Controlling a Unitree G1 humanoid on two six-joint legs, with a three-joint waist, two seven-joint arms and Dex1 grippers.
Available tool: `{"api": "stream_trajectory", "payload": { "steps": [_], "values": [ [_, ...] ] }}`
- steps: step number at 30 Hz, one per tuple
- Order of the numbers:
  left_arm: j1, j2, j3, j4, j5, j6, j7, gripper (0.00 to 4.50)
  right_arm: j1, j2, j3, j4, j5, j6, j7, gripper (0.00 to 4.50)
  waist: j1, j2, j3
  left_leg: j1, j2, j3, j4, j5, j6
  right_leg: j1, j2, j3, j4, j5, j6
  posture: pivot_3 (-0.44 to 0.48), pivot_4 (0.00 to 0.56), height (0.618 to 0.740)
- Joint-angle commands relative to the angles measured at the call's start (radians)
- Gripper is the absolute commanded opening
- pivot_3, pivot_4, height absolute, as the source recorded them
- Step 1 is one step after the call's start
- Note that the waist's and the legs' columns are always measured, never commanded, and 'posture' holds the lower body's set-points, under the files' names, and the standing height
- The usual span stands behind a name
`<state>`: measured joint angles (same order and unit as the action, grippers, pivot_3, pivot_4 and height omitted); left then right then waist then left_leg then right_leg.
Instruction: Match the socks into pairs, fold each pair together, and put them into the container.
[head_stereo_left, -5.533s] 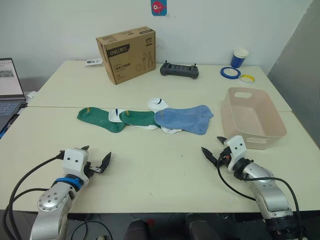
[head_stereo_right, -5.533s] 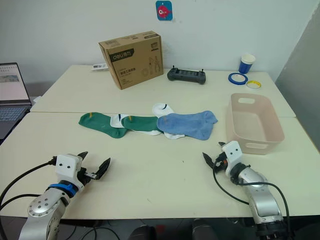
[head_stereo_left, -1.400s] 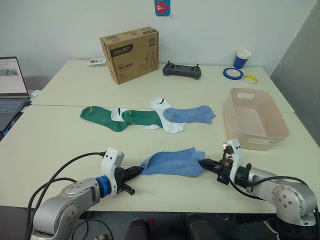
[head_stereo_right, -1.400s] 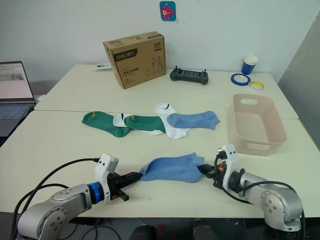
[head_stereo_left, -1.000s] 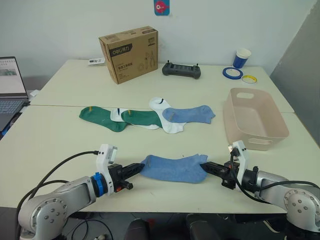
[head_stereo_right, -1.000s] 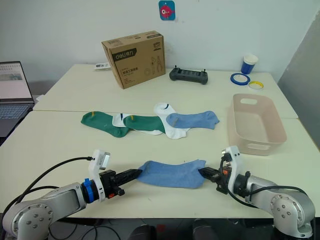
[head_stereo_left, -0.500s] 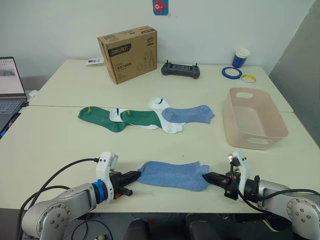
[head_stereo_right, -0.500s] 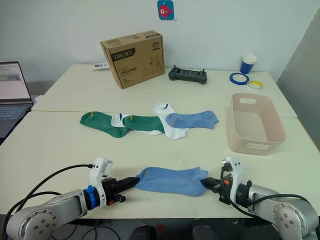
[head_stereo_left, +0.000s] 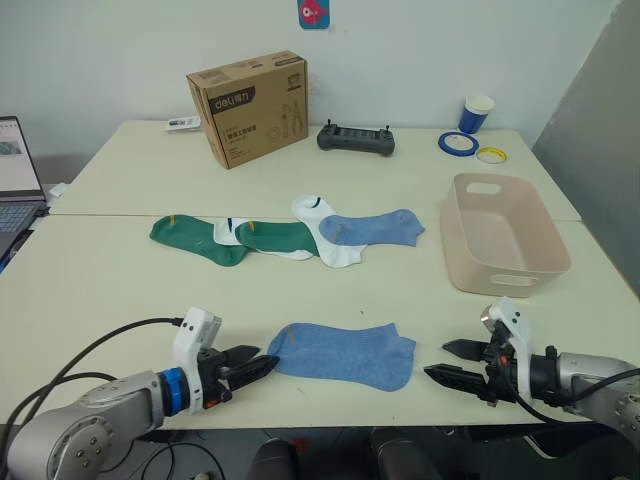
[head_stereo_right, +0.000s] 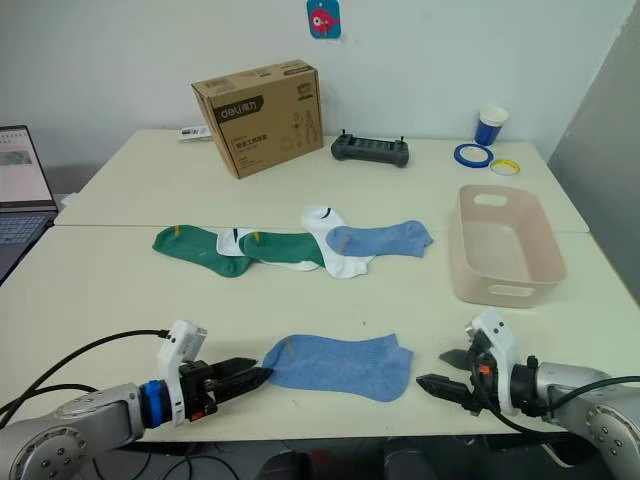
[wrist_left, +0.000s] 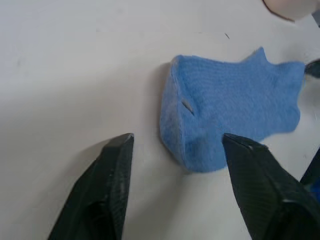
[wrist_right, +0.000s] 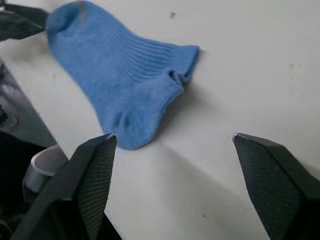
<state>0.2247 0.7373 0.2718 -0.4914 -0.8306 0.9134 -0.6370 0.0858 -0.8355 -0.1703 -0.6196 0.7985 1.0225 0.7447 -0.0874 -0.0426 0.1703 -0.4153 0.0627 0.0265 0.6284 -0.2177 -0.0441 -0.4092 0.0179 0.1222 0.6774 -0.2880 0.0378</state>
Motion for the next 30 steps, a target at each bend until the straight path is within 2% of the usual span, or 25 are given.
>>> {"api": "stream_trajectory", "payload": {
  "steps": [1, 3, 6, 12, 13, 15, 18, 23, 30],
  "values": [
    [-0.062, 0.074, -0.017, 0.031, 0.157, -0.256, -0.16, 2.82, -0.107, -0.008, 0.056, 0.03, -0.081, -0.213, 0.133, 3.78, 0.002, -0.001, 0.002, 0.0, 0.0, 0.0, 0.0, 0.0, 0.0, -0.002, 0.0, -0.001, 0.0, 0.0, 0.0, 0.0, 0.15, 0.74],
    [-0.144, 0.069, -0.055, 0.056, 0.176, -0.312, -0.203, 2.82, -0.169, 0.013, 0.131, 0.071, -0.153, -0.319, 0.177, 3.78, 0.005, -0.001, 0.002, 0.0, -0.001, 0.0, 0.001, 0.0, 0.0, -0.005, -0.001, -0.001, 0.0, 0.001, -0.002, 0.0, 0.15, 0.74],
    [-0.249, 0.062, -0.187, 0.079, 0.247, -0.415, -0.32, 2.23, -0.26, 0.079, 0.265, 0.183, -0.272, -0.486, 0.243, 3.18, 0.01, -0.002, 0.002, -0.001, -0.002, 0.001, 0.001, 0.0, 0.0, -0.003, -0.002, -0.001, -0.004, 0.001, -0.001, 0.0, 0.15, 0.74],
    [-0.42, 0.018, -0.402, 0.205, 0.388, -0.552, -0.455, 0.22, -0.357, 0.172, 0.453, 0.363, -0.454, -0.713, 0.335, 0.99, 0.018, -0.001, 0.002, -0.008, 0.0, 0.001, 0.0, -0.001, 0.0, 0.001, -0.001, -0.003, -0.012, 0.006, 0.007, 0.0, 0.15, 0.74],
    [-0.437, 0.005, -0.441, 0.231, 0.418, -0.576, -0.471, 0.0, -0.367, 0.182, 0.486, 0.382, -0.483, -0.735, 0.349, 0.6, 0.02, -0.001, 0.002, -0.008, 0.0, 0.001, 0.0, -0.001, 0.001, 0.001, -0.001, -0.003, -0.012, 0.006, 0.006, 0.0, 0.15, 0.74],
    [-0.455, -0.018, -0.482, 0.278, 0.457, -0.601, -0.481, 0.0, -0.378, 0.199, 0.515, 0.413, -0.513, -0.753, 0.358, 0.02, 0.022, -0.001, 0.002, -0.008, 0.0, 0.0, 0.0, -0.002, 0.002, 0.001, 0.0, -0.003, -0.011, 0.006, 0.006, 0.0, 0.15, 0.74],
    [-0.446, -0.018, -0.515, 0.34, 0.519, -0.65, -0.497, 0.0, -0.364, 0.194, 0.522, 0.447, -0.541, -0.773, 0.367, 0.02, 0.027, 0.0, 0.002, -0.009, 0.0, -0.001, 0.0, -0.002, 0.003, 0.001, 0.001, -0.003, -0.011, 0.006, 0.006, 0.0, 0.15, 0.74],
    [-0.425, -0.025, -0.492, 0.394, 0.548, -0.67, -0.482, 0.0, -0.32, 0.152, 0.486, 0.45, -0.548, -0.782, 0.375, 0.02, 0.038, 0.0, 0.002, -0.009, 0.0, -0.001, 0.002, -0.002, 0.003, 0.001, 0.0, -0.004, -0.009, 0.006, 0.006, 0.0, 0.15, 0.74],
    [-0.382, -0.03, -0.386, 0.435, 0.458, -0.594, -0.477, 0.0, -0.226, 0.05, 0.402, 0.472, -0.547, -0.824, 0.398, 0.02, 0.037, 0.0, 0.002, 0.0, -0.001, 0.0, 0.005, -0.002, 0.003, 0.005, -0.001, -0.003, 0.002, 0.002, 0.009, 0.0, 0.15, 0.74]
  ]
}}
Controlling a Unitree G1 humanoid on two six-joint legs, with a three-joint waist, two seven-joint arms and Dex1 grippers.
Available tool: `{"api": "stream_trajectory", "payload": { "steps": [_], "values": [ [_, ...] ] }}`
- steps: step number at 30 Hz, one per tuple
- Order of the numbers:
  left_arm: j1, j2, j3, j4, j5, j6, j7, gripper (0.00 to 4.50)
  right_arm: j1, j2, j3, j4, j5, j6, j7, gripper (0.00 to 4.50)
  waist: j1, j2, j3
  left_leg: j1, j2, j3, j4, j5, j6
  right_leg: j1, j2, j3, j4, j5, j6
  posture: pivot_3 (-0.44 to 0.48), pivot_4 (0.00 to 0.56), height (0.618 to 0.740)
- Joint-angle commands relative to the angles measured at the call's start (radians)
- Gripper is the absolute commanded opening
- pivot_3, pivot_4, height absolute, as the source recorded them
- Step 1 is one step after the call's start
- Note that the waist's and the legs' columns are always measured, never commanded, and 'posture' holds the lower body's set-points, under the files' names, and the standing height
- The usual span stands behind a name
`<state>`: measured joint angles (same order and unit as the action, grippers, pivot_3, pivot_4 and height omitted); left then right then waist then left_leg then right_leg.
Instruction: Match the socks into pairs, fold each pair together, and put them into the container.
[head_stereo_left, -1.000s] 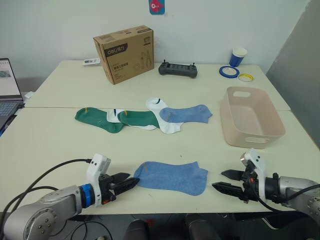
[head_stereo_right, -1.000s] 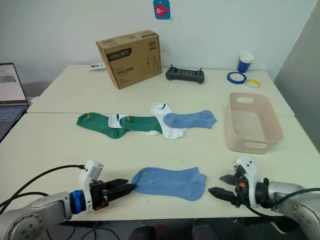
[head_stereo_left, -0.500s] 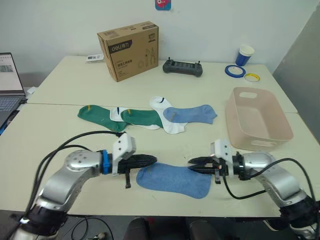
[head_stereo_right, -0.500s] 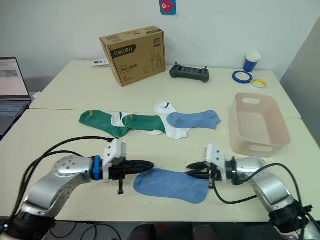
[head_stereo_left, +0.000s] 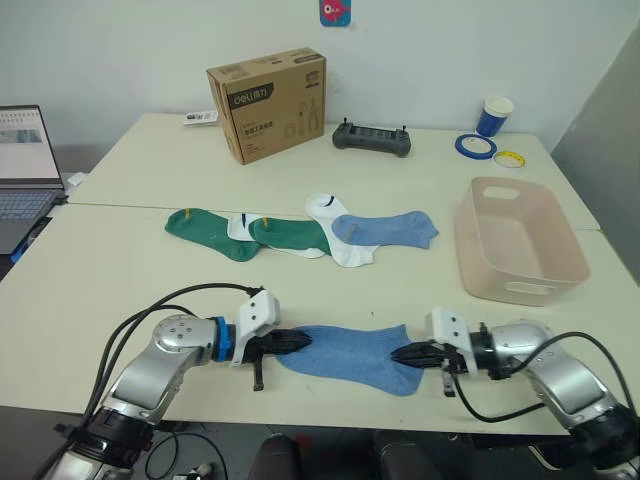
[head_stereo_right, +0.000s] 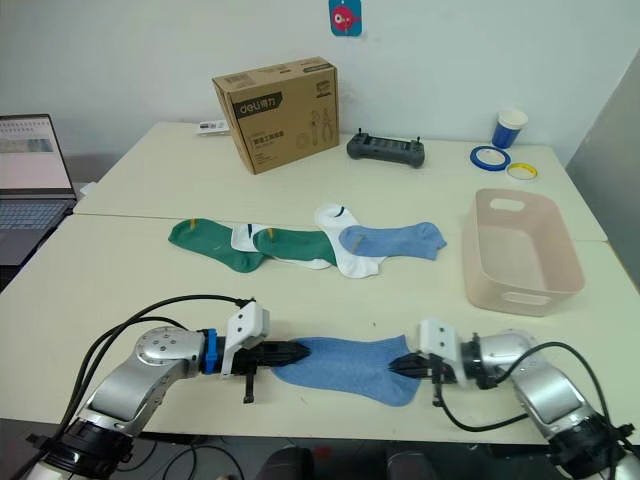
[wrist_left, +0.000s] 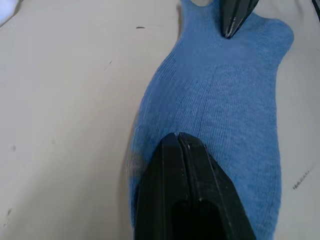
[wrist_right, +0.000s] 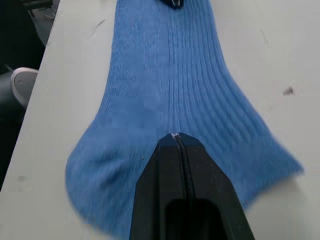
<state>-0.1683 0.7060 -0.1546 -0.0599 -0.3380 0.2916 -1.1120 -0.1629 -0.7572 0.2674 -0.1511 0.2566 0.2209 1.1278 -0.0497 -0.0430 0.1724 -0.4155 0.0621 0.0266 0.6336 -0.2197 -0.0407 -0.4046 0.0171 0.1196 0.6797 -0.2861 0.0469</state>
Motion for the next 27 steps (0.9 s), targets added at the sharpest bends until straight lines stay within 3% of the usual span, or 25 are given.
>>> {"api": "stream_trajectory", "payload": {
  "steps": [1, 9, 13, 17, 27],
  "values": [
    [0.016, 0.004, 0.049, -0.004, -0.044, 0.032, -0.008, 0.0, 0.032, -0.037, -0.046, 0.002, -0.001, -0.028, 0.022, 0.02, -0.001, 0.0, 0.0, 0.001, 0.0, 0.0, 0.0, 0.0, 0.0, 0.0, 0.0, 0.0, 0.001, 0.0, -0.001, 0.0, 0.15, 0.74],
    [0.047, 0.02, 0.09, -0.165, -0.107, 0.056, -0.03, 0.0, 0.04, -0.017, -0.123, -0.179, 0.168, 0.09, 0.035, 0.02, -0.005, 0.0, 0.0, -0.002, 0.001, 0.0, 0.005, 0.001, 0.001, 0.0, 0.0, 0.001, 0.002, 0.003, 0.001, 0.0, 0.15, 0.74],
    [0.065, 0.039, 0.07, -0.219, -0.098, 0.065, -0.035, 0.0, 0.028, 0.012, -0.072, -0.207, 0.138, 0.111, 0.009, 0.02, -0.006, 0.0, 0.0, -0.001, 0.001, 0.0, 0.005, 0.001, 0.001, 0.0, 0.001, 0.0, 0.002, 0.003, 0.001, 0.0, 0.15, 0.74],
    [0.086, 0.062, 0.021, -0.185, -0.006, 0.011, -0.036, 0.0, 0.054, 0.012, 0.003, -0.175, 0.046, 0.051, 0.021, 0.02, -0.006, 0.0, 0.0, -0.001, 0.001, 0.0, 0.006, 0.001, 0.001, 0.0, 0.0, 0.0, 0.001, 0.001, -0.002, 0.0, 0.15, 0.74],
    [0.12, 0.059, 0.026, -0.144, 0.048, -0.015, -0.014, 0.0, 0.099, -0.072, -0.012, -0.125, -0.035, -0.016, 0.032, 0.02, -0.006, 0.0, 0.0, -0.001, 0.001, 0.001, 0.008, 0.001, 0.001, 0.0, 0.0, 0.001, 0.001, 0.0, -0.004, 0.0, 0.15, 0.74]
  ]
}}
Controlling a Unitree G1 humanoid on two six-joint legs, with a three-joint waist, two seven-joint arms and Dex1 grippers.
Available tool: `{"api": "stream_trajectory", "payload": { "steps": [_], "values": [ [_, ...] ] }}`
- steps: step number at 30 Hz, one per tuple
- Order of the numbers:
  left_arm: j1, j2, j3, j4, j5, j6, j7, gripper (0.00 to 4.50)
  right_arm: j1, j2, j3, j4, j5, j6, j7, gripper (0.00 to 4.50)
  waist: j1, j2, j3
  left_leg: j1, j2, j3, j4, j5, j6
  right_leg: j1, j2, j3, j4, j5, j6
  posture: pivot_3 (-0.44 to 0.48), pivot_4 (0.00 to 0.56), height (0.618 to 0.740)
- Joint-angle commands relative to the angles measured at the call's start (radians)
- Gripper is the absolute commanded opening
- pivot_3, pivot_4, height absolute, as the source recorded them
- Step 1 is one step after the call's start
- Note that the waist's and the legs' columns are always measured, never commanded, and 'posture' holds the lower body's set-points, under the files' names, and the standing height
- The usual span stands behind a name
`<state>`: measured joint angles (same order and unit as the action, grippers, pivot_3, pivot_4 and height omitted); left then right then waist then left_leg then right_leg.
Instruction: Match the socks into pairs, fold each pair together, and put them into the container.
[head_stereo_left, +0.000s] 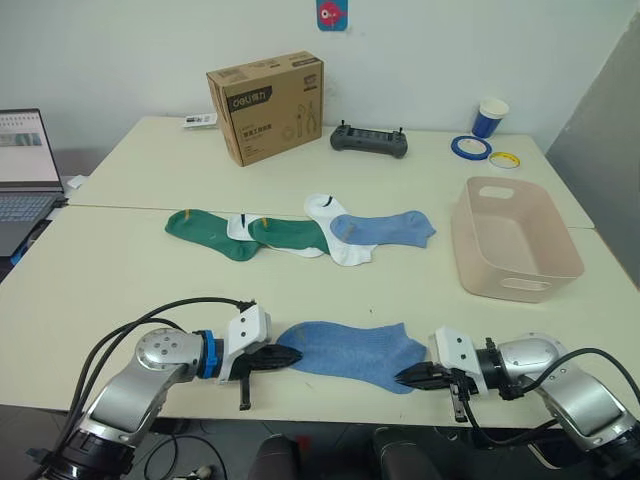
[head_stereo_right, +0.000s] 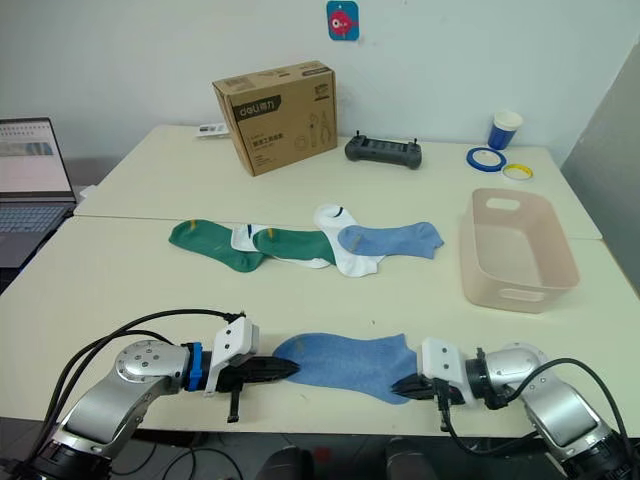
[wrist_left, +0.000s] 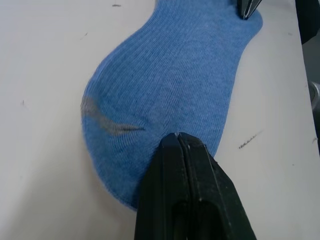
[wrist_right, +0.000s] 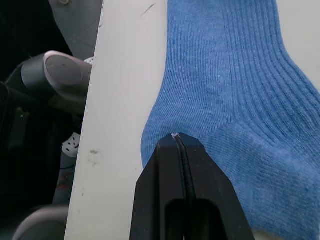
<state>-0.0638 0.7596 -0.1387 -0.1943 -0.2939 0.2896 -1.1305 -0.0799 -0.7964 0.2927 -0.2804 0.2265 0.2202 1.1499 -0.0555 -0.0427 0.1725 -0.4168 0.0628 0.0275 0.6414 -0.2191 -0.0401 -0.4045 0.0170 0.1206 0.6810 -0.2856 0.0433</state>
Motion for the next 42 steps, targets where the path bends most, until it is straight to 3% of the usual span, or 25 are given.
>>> {"api": "stream_trajectory", "payload": {
  "steps": [1, 8, 11, 13, 17, 22, 26, 33, 42],
  "values": [
    [0.031, 0.009, 0.022, -0.019, -0.006, -0.008, 0.006, 0.0, 0.022, -0.045, -0.057, 0.008, 0.004, -0.014, 0.012, 0.02, 0.0, 0.0, 0.0, 0.0, 0.0, 0.0, 0.0, 0.0, 0.0, 0.0, 0.0, 0.0, 0.0, 0.0, 0.0, 0.0, 0.15, 0.74],
    [0.034, -0.028, 0.136, -0.081, -0.127, 0.046, 0.056, 0.0, 0.027, -0.061, -0.178, -0.048, 0.138, 0.068, 0.014, 0.02, 0.0, 0.0, 0.0, 0.0, 0.0, 0.0, 0.0, 0.0, 0.0, 0.0, 0.0, 0.0, 0.001, 0.0, 0.0, 0.0, 0.15, 0.74],
    [0.019, -0.065, 0.247, -0.09, -0.207, 0.102, 0.142, 0.0, -0.02, 0.009, -0.303, -0.072, 0.262, 0.169, -0.095, 0.02, -0.001, 0.0, 0.0, 0.0, 0.0, 0.0, 0.001, 0.0, 0.0, 0.001, 0.0, 0.0, 0.001, 0.001, 0.002, 0.0, 0.15, 0.74],
    [0.018, -0.119, 0.338, -0.065, -0.233, 0.11, 0.25, 0.36, -0.054, 0.084, -0.362, -0.016, 0.223, 0.149, -0.23, 0.0, -0.004, 0.0, 0.0, 0.0, 0.001, -0.001, 0.002, 0.0, 0.0, 0.001, 0.0, 0.0, 0.001, 0.004, 0.005, 0.0, 0.15, 0.74],
    [0.035, -0.214, 0.431, -0.017, -0.197, 0.055, 0.407, 1.53, -0.05, 0.163, -0.38, 0.074, 0.105, 0.056, -0.372, 1.24, -0.001, 0.0, 0.0, 0.0, 0.0, -0.001, 0.002, 0.0, 0.0, 0.001, 0.0, 0.0, 0.0, 0.005, 0.007, 0.0, 0.15, 0.74],
    [0.102, -0.297, 0.425, 0.006, -0.127, -0.036, 0.495, 3.2, -0.051, 0.283, -0.356, 0.143, -0.023, -0.053, -0.547, 3.08, 0.0, 0.0, 0.0, -0.002, 0.0, 0.0, 0.001, 0.0, 0.0, 0.0, 0.0, 0.001, 0.0, 0.005, 0.006, 0.0, 0.15, 0.74],
    [0.133, -0.319, 0.413, 0.001, -0.098, -0.065, 0.515, 4.49, -0.057, 0.33, -0.324, 0.158, -0.075, -0.089, -0.588, 4.49, -0.001, 0.0, 0.0, -0.001, 0.0, 0.0, 0.001, 0.0, 0.0, 0.0, 0.0, 0.001, 0.0, 0.005, 0.005, 0.0, 0.15, 0.74],
    [0.089, -0.272, 0.377, -0.054, -0.147, 0.001, 0.445, 4.49, -0.187, 0.33, -0.24, 0.226, -0.16, -0.079, -0.579, 4.49, -0.003, 0.0, 0.0, -0.001, 0.0, 0.002, 0.002, 0.0, 0.0, 0.0, 0.0, 0.003, 0.0, 0.003, 0.002, 0.0, 0.15, 0.74],
    [-0.072, -0.199, 0.262, -0.229, -0.223, 0.154, 0.391, 4.49, -0.522, 0.424, -0.156, 0.582, -0.299, -0.044, -0.675, 4.49, -0.004, 0.001, 0.0, -0.001, 0.0, 0.002, 0.001, 0.0, 0.0, -0.001, 0.001, 0.002, 0.0, 0.009, 0.002, 0.0, 0.15, 0.74]
  ]
}}
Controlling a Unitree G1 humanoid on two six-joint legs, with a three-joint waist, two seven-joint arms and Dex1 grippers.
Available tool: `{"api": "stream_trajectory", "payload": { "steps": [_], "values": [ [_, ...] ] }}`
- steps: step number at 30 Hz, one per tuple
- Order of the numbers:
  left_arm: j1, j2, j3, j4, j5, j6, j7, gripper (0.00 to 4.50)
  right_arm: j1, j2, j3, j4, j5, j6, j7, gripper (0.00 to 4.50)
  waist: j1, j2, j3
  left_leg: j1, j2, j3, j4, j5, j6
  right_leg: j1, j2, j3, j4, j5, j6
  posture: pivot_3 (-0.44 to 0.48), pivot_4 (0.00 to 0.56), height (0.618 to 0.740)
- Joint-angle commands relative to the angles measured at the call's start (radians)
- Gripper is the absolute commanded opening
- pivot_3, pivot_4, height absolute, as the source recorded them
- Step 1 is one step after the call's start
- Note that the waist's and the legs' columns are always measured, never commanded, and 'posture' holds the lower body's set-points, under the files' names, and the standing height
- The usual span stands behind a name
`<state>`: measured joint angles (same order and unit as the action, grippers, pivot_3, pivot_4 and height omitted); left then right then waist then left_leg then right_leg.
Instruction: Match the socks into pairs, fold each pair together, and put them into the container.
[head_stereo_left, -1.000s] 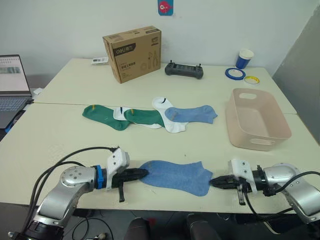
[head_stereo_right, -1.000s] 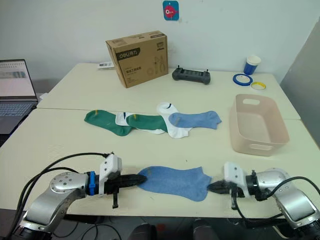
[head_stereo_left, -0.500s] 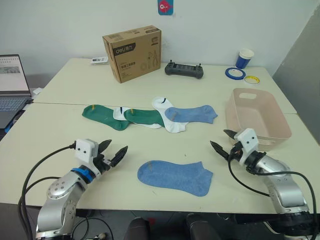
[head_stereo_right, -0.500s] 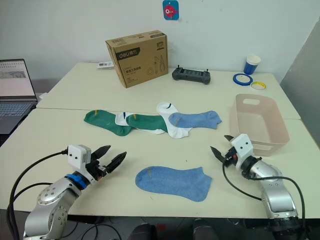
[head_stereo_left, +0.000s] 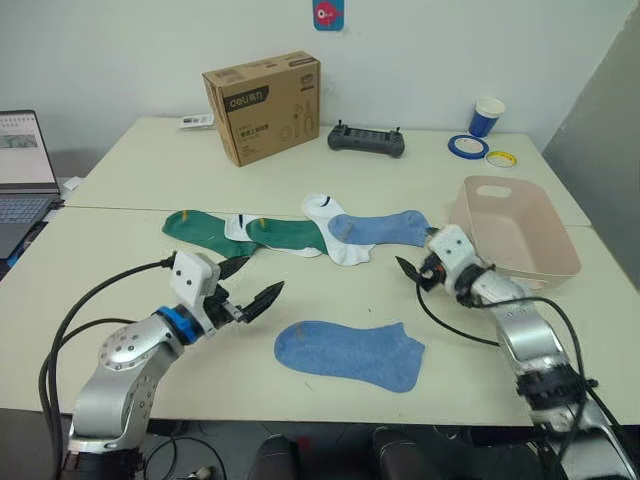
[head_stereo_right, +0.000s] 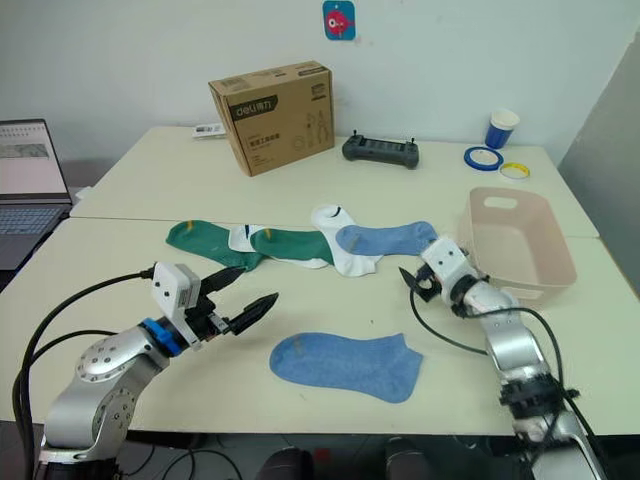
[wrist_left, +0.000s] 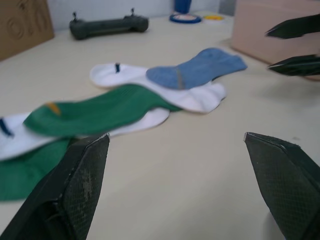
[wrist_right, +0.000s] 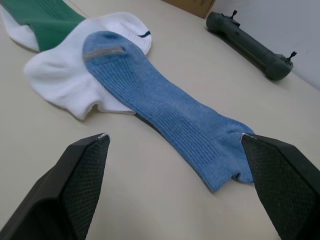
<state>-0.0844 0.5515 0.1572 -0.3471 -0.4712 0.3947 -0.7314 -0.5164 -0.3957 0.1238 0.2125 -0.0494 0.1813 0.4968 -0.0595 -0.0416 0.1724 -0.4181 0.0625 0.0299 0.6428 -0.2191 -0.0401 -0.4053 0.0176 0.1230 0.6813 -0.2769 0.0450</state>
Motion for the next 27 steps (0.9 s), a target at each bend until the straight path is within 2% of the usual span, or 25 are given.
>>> {"api": "stream_trajectory", "payload": {
  "steps": [1, 5, 12, 16, 17, 26, 27],
  "values": [
    [-0.076, 0.007, -0.047, -0.089, -0.058, 0.07, -0.008, 4.49, -0.125, 0.038, 0.018, 0.139, -0.03, -0.009, -0.025, 4.49, 0.0, 0.0, 0.0, 0.0, 0.0, 0.0, 0.0, 0.0, 0.0, 0.0, 0.0, 0.0, 0.0, 0.0, 0.0, 0.0, 0.15, 0.74],
    [-0.156, -0.041, -0.099, -0.071, -0.019, 0.048, 0.038, 4.49, -0.235, 0.08, 0.029, 0.326, -0.041, -0.021, -0.024, 4.49, -0.001, 0.0, 0.0, 0.0, 0.0, -0.001, 0.0, 0.0, 0.0, 0.0, 0.0, 0.0, 0.0, 0.0, 0.0, 0.0, 0.15, 0.74],
    [-0.16, -0.106, -0.15, -0.074, 0.012, 0.034, 0.093, 4.49, -0.361, 0.117, 0.011, 0.591, -0.036, -0.023, 0.002, 4.49, -0.005, 0.0, 0.0, 0.0, 0.0, -0.001, -0.001, 0.0, 0.0, 0.0, 0.001, 0.0, 0.0, 0.0, 0.0, 0.0, 0.15, 0.74],
    [-0.145, -0.125, -0.16, -0.094, 0.012, 0.04, 0.108, 4.5, -0.384, 0.129, -0.037, 0.655, 0.005, 0.005, 0.008, 3.63, -0.009, 0.0, 0.0, 0.0, 0.0, -0.002, -0.001, 0.0, 0.0, 0.001, 0.001, -0.001, 0.0, 0.0, 0.0, 0.0, 0.15, 0.74],
    [-0.141, -0.124, -0.16, -0.096, 0.013, 0.039, 0.108, 4.5, -0.388, 0.13, -0.045, 0.664, 0.013, 0.002, 0.009, 3.18, -0.01, 0.0, 0.0, 0.0, 0.0, -0.002, 0.0, 0.0, 0.0, 0.001, 0.001, -0.001, 0.0, 0.0, 0.0, 0.0, 0.15, 0.74],
    [-0.127, -0.116, -0.156, -0.093, 0.017, 0.028, 0.104, 4.5, -0.414, 0.131, -0.057, 0.713, 0.018, -0.068, 0.0, 0.07, -0.011, 0.0, 0.0, 0.0, -0.001, -0.002, 0.001, 0.0, 0.0, 0.001, 0.001, 0.0, 0.0, 0.001, 0.001, 0.0, 0.15, 0.74],
    [-0.129, -0.116, -0.158, -0.091, 0.018, 0.027, 0.103, 4.5, -0.415, 0.131, -0.058, 0.715, 0.018, -0.078, -0.001, 0.03, -0.012, 0.0, 0.0, 0.0, 0.0, -0.002, 0.001, 0.0, 0.0, 0.001, 0.001, 0.0, 0.0, 0.001, 0.001, 0.0, 0.15, 0.74]
  ]
}}
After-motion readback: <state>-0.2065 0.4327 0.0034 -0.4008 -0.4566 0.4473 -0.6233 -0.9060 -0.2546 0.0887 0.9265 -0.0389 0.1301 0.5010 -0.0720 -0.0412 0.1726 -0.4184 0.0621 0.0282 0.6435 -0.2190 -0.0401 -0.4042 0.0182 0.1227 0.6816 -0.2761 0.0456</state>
